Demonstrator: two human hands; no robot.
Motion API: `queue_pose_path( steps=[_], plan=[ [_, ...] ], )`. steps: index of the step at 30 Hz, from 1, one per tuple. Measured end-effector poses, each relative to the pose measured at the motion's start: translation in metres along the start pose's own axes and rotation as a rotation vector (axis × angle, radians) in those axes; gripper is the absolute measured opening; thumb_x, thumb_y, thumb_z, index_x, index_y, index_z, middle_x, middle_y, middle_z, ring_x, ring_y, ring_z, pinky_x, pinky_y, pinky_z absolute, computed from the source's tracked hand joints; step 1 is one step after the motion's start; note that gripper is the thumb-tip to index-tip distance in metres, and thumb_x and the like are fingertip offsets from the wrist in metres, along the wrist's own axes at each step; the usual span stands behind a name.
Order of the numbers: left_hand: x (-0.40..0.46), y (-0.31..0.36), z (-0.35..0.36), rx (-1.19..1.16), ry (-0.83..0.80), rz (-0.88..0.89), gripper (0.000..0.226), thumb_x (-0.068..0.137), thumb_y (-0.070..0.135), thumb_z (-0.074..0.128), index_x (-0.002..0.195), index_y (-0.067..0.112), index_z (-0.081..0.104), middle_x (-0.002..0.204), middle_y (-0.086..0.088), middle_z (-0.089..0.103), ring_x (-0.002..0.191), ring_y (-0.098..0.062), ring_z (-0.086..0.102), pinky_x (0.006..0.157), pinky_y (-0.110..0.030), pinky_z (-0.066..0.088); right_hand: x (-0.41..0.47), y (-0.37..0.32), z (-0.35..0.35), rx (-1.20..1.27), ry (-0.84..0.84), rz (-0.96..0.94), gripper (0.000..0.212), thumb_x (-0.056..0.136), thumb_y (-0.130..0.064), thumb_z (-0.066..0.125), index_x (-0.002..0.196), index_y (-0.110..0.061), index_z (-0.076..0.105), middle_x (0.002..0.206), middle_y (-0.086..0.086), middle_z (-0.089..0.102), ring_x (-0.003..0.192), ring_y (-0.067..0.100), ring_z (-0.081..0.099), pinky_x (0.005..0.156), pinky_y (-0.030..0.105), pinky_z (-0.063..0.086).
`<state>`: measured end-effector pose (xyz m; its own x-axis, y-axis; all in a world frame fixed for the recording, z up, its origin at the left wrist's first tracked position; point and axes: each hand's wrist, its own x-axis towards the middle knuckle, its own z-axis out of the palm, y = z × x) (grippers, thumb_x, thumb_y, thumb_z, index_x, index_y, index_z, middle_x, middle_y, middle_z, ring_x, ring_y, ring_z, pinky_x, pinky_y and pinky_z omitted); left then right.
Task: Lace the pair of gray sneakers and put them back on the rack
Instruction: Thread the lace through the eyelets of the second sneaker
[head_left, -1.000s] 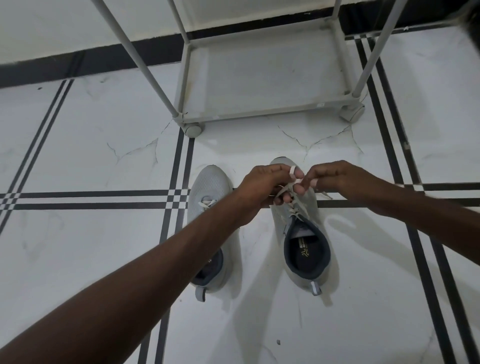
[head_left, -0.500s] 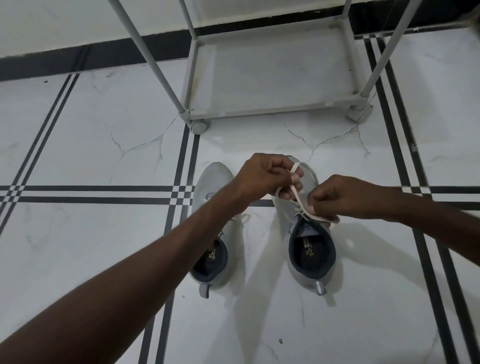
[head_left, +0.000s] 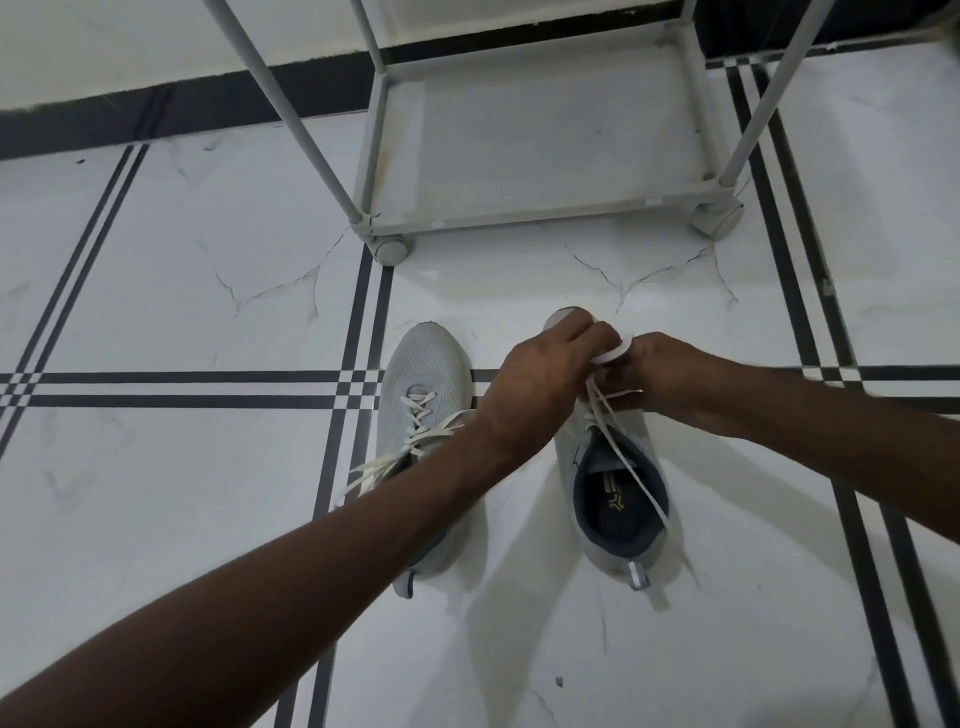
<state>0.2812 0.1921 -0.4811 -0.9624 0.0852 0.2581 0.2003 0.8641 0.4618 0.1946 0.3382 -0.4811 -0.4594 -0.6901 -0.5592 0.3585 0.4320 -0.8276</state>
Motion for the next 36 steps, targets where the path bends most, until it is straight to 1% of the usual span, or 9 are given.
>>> queue_pose_path(
  steps=[5,9,12,16,18,22,27,31,36],
  plan=[
    [-0.003,-0.004,0.001,-0.019,0.078,-0.096,0.018,0.083,0.006,0.068,0.1,0.012,0.066,0.092,-0.002,0.064,0.071,-0.021,0.061,0.059,-0.041,0.054,0.002,-0.002,-0.008,0.005,0.18,0.005,0.019,0.09,-0.013,0.061,0.095,0.003,0.069,0.09,0.02,0.074,0.089,0.034,0.072,0.087,0.038,0.057],
    [-0.004,-0.014,-0.011,-0.371,0.071,-0.564,0.023,0.078,0.014,0.079,0.099,0.016,0.069,0.076,-0.007,0.071,0.063,-0.01,0.068,0.054,-0.029,0.057,0.003,-0.005,-0.021,-0.116,0.361,-0.05,0.029,0.083,-0.006,0.06,0.054,-0.007,0.054,0.047,0.005,0.047,0.043,0.022,0.046,0.054,0.034,0.043],
    [-0.015,-0.03,-0.02,-0.592,0.037,-0.818,0.032,0.08,0.009,0.078,0.108,0.009,0.064,0.081,-0.024,0.07,0.058,-0.013,0.07,0.056,-0.029,0.061,-0.002,0.005,-0.043,-0.504,0.457,-0.139,0.044,0.084,-0.014,0.063,0.044,-0.012,0.046,0.04,0.0,0.04,0.037,0.013,0.035,0.05,0.028,0.032],
    [-0.031,-0.045,-0.013,-0.046,-0.181,-0.692,0.046,0.083,0.019,0.073,0.126,0.012,0.057,0.107,-0.011,0.071,0.095,-0.025,0.068,0.086,-0.042,0.055,-0.008,0.031,-0.062,-1.099,0.404,-0.109,0.031,0.086,-0.037,0.062,0.06,-0.021,0.055,0.059,-0.004,0.056,0.064,0.021,0.057,0.057,0.031,0.037],
    [-0.035,-0.036,-0.005,-0.044,-0.2,-0.501,0.049,0.084,0.023,0.072,0.129,0.009,0.057,0.124,-0.014,0.062,0.111,-0.029,0.06,0.093,-0.044,0.05,-0.007,0.04,-0.054,-1.141,0.284,-0.134,0.009,0.087,-0.031,0.058,0.082,-0.025,0.063,0.076,-0.005,0.06,0.082,0.025,0.061,0.067,0.033,0.042],
    [-0.035,-0.009,0.011,-0.079,-0.392,-0.366,0.043,0.089,0.036,0.067,0.126,0.016,0.058,0.112,-0.008,0.072,0.102,-0.028,0.065,0.084,-0.034,0.05,-0.003,0.057,-0.027,-1.13,0.158,-0.344,0.027,0.078,-0.026,0.059,0.103,-0.025,0.066,0.101,0.002,0.061,0.097,0.023,0.052,0.082,0.04,0.046],
    [-0.023,-0.013,0.006,-0.21,-0.422,-0.472,0.016,0.091,0.027,0.066,0.099,0.014,0.071,0.076,-0.004,0.076,0.064,-0.015,0.07,0.069,-0.027,0.056,-0.007,0.052,-0.008,-0.903,0.209,-0.396,0.013,0.083,-0.016,0.05,0.075,-0.013,0.061,0.076,0.007,0.062,0.072,0.024,0.055,0.066,0.038,0.045],
    [-0.016,-0.018,-0.003,-0.178,-0.411,-0.496,0.019,0.092,0.031,0.064,0.092,0.016,0.076,0.059,0.009,0.057,0.051,0.0,0.048,0.059,-0.024,0.036,-0.006,0.04,-0.015,-0.216,0.112,-0.005,0.021,0.094,-0.013,0.048,0.073,-0.01,0.052,0.052,0.004,0.042,0.039,0.015,0.032,0.041,0.022,0.027],
    [-0.018,-0.025,-0.007,-0.19,-0.424,-0.549,0.018,0.09,0.033,0.066,0.085,0.02,0.077,0.053,0.015,0.051,0.049,-0.001,0.046,0.058,-0.021,0.036,0.001,0.026,-0.037,-0.612,-0.068,-0.036,0.038,0.092,-0.039,0.061,0.065,-0.012,0.067,0.041,-0.009,0.053,0.037,0.009,0.035,0.043,0.022,0.028]
  ],
)
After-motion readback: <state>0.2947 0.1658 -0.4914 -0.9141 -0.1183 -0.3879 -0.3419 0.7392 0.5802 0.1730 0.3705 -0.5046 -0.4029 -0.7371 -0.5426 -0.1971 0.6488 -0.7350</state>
